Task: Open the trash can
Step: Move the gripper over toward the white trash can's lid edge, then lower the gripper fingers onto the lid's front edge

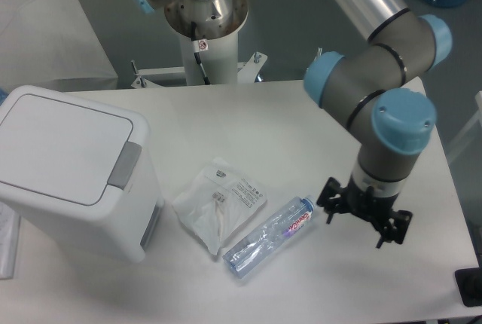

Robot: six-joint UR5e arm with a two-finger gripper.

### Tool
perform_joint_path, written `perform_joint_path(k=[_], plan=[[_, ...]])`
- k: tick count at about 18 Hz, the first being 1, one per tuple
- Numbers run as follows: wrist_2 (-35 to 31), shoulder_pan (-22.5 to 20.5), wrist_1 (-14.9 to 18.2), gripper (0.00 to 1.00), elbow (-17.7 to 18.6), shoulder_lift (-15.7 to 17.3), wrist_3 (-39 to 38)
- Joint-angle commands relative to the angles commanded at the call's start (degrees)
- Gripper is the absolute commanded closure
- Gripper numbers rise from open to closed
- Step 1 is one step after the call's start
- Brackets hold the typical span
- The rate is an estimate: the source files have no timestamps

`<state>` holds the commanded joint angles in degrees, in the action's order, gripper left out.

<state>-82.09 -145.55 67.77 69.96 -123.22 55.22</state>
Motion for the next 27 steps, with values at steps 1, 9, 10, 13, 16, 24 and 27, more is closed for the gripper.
perform_joint_path(k=[1,9,10,13,16,24,27], plan=[[0.09,0.61,-0.26,0.00,0.53,0.18,-1.50],[12.46,2.11,0.17,0.00,1.06,0.88,-11.52],[15.53,2.11,0.17,0.00,1.06,1.40,-13.01],[23.36,2.29,0.09,0.00,1.41,3.16,-18.11],[25.14,3.34,-0.26,0.00,4.73,6.49,-19.80],[35.60,4.40,-0.53,0.00,13.18,17.22,-20.24],[36.74,5.98,-0.53,0.00,14.86,19.25,-20.24]])
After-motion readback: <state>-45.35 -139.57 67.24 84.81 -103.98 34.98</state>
